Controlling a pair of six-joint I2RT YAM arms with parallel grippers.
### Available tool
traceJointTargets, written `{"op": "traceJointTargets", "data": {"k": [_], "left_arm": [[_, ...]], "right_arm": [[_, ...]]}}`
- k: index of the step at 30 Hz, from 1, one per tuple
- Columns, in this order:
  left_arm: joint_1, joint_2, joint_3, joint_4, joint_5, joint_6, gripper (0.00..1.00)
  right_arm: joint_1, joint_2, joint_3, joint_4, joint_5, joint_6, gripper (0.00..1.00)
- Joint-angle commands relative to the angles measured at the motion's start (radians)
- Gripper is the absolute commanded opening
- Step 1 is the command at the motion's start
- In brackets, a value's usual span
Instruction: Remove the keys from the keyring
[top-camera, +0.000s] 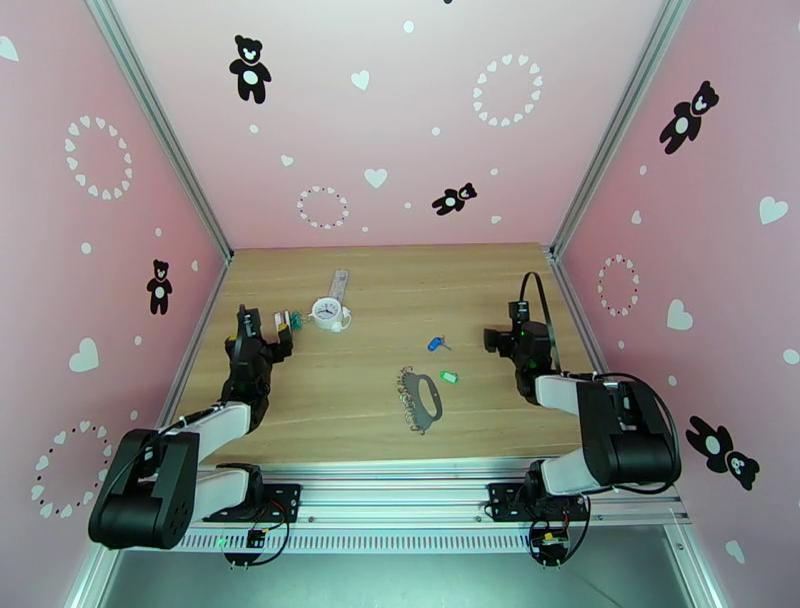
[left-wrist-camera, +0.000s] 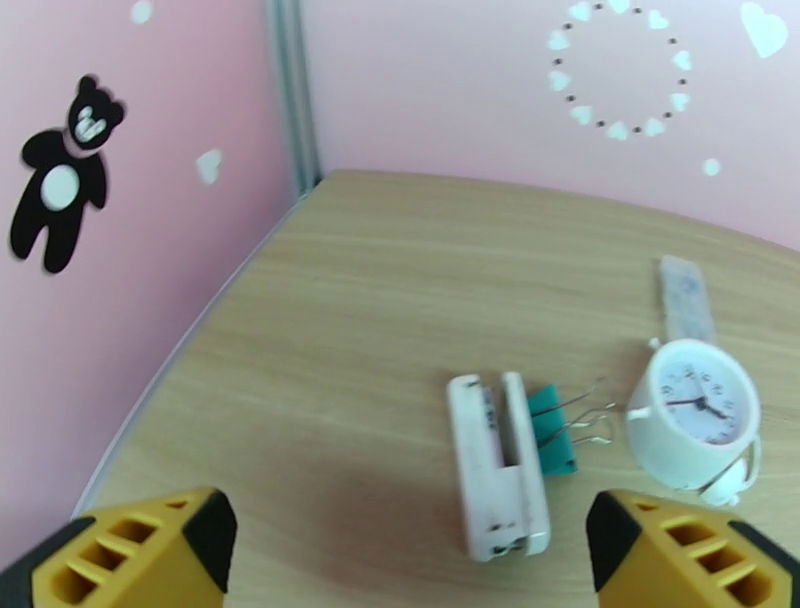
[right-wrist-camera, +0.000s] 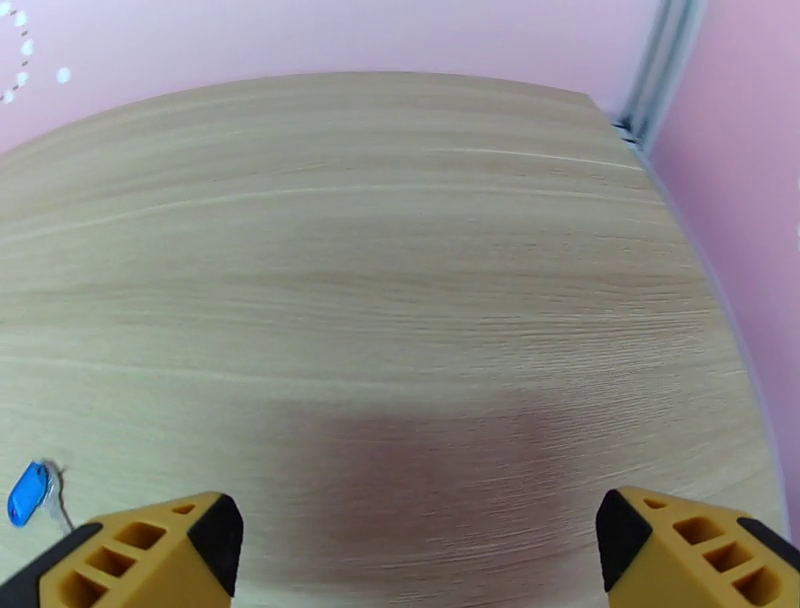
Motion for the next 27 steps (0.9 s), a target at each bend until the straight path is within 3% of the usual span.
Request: {"op": "traceJointTargets", "data": {"k": [1,4,5,6,7,8,27], "left_arm": [[0.010,0.052,0.007,0.124,0.105,0.023,0.98],[0.010,0.202,0.024,0.222,0.150,0.045,0.99],[0.010,0.260,0.028,0.290,0.129,0.041,0.99],[0.011,0.270,0.055,0.239,0.091,0.021,0.98],[0.029,0.241,0.099,0.100,0.088,-0.011,0.98],[0.065,0.252,0.104,0.121,0.139,-0.035,0.99],[0.058,0.249,0.101,0.121,0.114,-0.030,0.98]], "right_arm": [[0.001,0.032,-0.002,0.114,-0.036,-0.015,0.99],[0.004,0.030,0.001,0.106,-0.004,-0.004,0.99],[0.005,0.033,0.000,0.108,-0.004,-0.005,0.99],[0.007,0.031,0.000,0.106,-0.001,-0.006,0.99],[0.010,0.032,0.000,0.107,0.005,-0.007,0.99],[0.014,0.032,0.000,0.108,0.011,-0.010,0.99],[0.019,0.038,0.013,0.090,0.004,-0.018,0.99]]}}
